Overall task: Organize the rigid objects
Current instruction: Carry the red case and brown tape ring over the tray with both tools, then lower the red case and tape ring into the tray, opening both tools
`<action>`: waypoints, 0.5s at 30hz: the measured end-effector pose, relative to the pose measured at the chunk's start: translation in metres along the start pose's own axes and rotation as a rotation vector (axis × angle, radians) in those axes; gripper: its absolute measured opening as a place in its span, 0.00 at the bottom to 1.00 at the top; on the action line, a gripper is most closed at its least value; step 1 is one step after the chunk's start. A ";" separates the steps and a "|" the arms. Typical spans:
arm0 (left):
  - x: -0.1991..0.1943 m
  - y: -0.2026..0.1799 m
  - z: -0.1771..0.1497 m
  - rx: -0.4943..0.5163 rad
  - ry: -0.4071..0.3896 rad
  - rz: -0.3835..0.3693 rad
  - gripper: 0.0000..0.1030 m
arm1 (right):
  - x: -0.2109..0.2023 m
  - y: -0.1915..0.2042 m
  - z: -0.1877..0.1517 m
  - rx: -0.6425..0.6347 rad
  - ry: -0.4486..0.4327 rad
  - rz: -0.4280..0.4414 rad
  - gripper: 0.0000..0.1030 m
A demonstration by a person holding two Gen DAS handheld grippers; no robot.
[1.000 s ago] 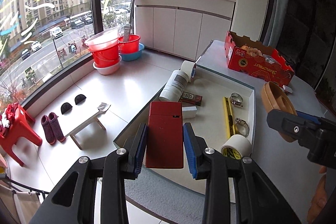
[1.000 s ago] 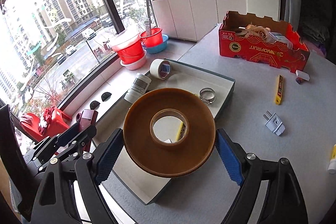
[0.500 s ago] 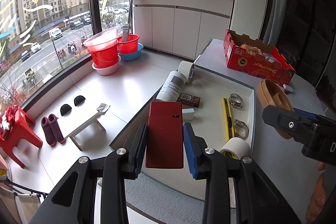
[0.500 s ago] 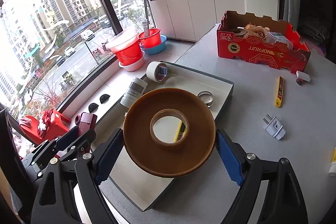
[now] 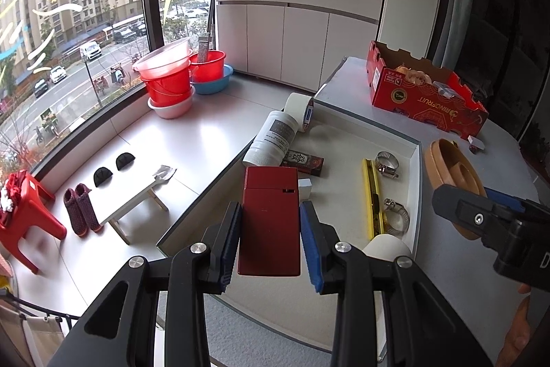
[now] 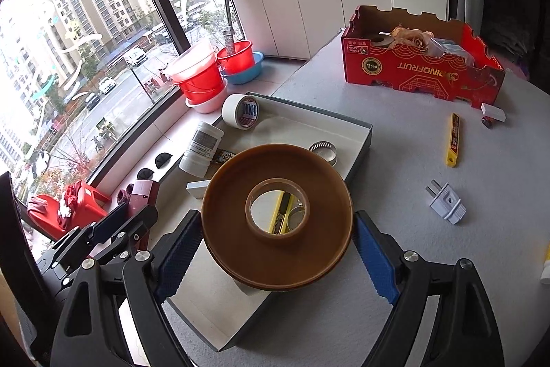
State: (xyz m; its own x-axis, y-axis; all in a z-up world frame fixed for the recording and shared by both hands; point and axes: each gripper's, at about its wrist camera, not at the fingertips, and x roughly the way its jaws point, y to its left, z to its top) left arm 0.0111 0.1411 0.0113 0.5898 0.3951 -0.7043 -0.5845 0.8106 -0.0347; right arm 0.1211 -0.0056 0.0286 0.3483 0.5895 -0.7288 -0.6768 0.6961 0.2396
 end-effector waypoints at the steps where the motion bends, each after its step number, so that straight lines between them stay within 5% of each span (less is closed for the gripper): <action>1: 0.002 0.000 0.000 0.001 0.002 0.002 0.36 | 0.001 -0.002 0.001 0.004 0.001 -0.003 0.85; 15: 0.024 0.000 -0.001 0.002 0.042 0.014 0.36 | 0.012 -0.008 0.007 0.025 0.010 -0.007 0.85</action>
State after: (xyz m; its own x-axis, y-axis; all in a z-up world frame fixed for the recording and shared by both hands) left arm 0.0246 0.1496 -0.0060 0.5577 0.3885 -0.7335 -0.5914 0.8061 -0.0227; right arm 0.1353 -0.0013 0.0222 0.3464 0.5808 -0.7367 -0.6581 0.7101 0.2504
